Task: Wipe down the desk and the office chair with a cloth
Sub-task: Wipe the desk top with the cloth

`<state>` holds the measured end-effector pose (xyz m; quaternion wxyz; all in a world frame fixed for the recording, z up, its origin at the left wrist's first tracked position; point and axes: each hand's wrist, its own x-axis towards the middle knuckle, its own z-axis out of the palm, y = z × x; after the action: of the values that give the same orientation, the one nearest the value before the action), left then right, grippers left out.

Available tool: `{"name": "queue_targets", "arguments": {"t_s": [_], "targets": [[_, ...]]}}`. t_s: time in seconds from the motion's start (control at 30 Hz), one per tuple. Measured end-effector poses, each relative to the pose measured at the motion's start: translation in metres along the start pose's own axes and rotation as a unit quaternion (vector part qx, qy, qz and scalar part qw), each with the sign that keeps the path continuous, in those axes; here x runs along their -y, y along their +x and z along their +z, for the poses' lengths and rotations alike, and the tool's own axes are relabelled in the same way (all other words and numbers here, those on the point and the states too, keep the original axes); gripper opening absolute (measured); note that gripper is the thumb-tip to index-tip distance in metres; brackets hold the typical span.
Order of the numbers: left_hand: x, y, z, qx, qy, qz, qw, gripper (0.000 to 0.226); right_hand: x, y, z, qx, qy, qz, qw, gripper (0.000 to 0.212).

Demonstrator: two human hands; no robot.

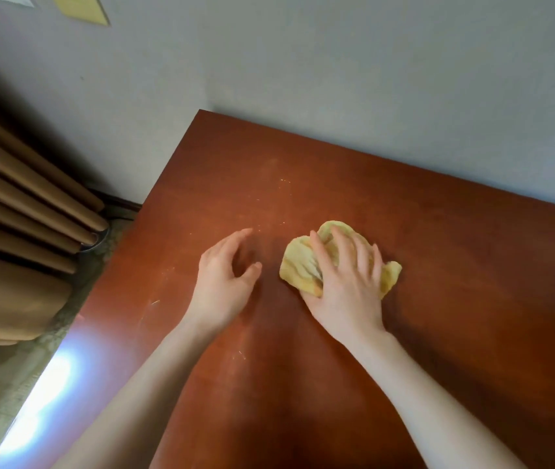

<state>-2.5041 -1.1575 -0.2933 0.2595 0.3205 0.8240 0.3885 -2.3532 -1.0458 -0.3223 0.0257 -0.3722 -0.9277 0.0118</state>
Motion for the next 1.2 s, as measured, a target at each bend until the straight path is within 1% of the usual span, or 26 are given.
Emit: {"name": "queue_targets", "arguments": {"t_s": [0.07, 0.1, 0.17, 0.27, 0.37, 0.43, 0.5, 0.57, 0.63, 0.7, 0.77, 0.87, 0.93, 1.03, 1.13, 1.2], "targets": [[0.003, 0.007, 0.005, -0.007, 0.047, 0.002, 0.999, 0.050, -0.014, -0.004, 0.006, 0.026, 0.037, -0.011, 0.999, 0.071], [0.006, 0.013, 0.008, -0.015, 0.064, -0.001, 0.998, 0.050, -0.021, -0.001, 0.010, 0.018, 0.072, -0.017, 0.997, 0.064], [0.009, 0.024, 0.009, -0.033, 0.073, 0.002, 0.997, 0.047, -0.035, 0.005, 0.012, -0.028, 0.125, -0.023, 0.991, 0.053], [0.014, 0.045, 0.005, -0.084, 0.045, -0.003, 0.995, 0.042, -0.051, 0.035, 0.021, -0.092, 0.135, -0.044, 0.986, 0.047], [0.024, 0.057, -0.011, -0.105, 0.071, 0.002, 0.992, 0.041, -0.047, 0.069, 0.028, -0.134, 0.146, -0.020, 0.980, 0.036], [0.031, 0.060, -0.020, -0.096, 0.098, -0.012, 0.990, 0.044, -0.041, 0.091, 0.031, -0.133, 0.152, 0.014, 0.979, 0.032], [0.041, 0.061, -0.029, -0.076, 0.143, -0.034, 0.986, 0.050, -0.033, 0.117, 0.033, -0.123, 0.161, 0.060, 0.977, 0.031], [0.055, 0.057, -0.041, -0.031, 0.202, -0.036, 0.978, 0.060, -0.022, 0.139, 0.035, -0.126, 0.161, 0.117, 0.972, 0.031], [0.072, 0.054, -0.057, 0.031, 0.231, -0.012, 0.972, 0.073, -0.010, 0.152, 0.039, -0.135, 0.162, 0.172, 0.962, 0.029], [0.091, 0.050, -0.080, 0.098, 0.241, 0.031, 0.965, 0.088, 0.009, 0.154, 0.042, -0.142, 0.170, 0.222, 0.949, 0.031], [0.104, 0.044, -0.089, 0.159, 0.271, 0.061, 0.947, 0.104, 0.023, 0.150, 0.043, -0.107, 0.173, 0.227, 0.952, 0.036], [0.117, 0.035, -0.102, 0.222, 0.326, 0.096, 0.914, 0.120, 0.044, 0.135, 0.042, -0.006, 0.140, 0.214, 0.967, 0.044], [0.124, 0.035, -0.121, 0.249, 0.345, 0.114, 0.898, 0.119, 0.068, 0.118, 0.040, 0.037, 0.130, 0.224, 0.965, 0.047], [0.126, 0.039, -0.136, 0.272, 0.349, 0.125, 0.888, 0.105, 0.098, 0.094, 0.036, 0.076, 0.131, 0.232, 0.961, 0.050], [0.122, 0.043, -0.148, 0.285, 0.351, 0.136, 0.881, 0.090, 0.127, 0.072, 0.028, 0.083, 0.150, 0.220, 0.960, 0.051], [0.118, 0.046, -0.151, 0.263, 0.351, 0.143, 0.887, 0.084, 0.142, 0.058, 0.026, 0.068, 0.169, 0.201, 0.963, 0.055]]}}
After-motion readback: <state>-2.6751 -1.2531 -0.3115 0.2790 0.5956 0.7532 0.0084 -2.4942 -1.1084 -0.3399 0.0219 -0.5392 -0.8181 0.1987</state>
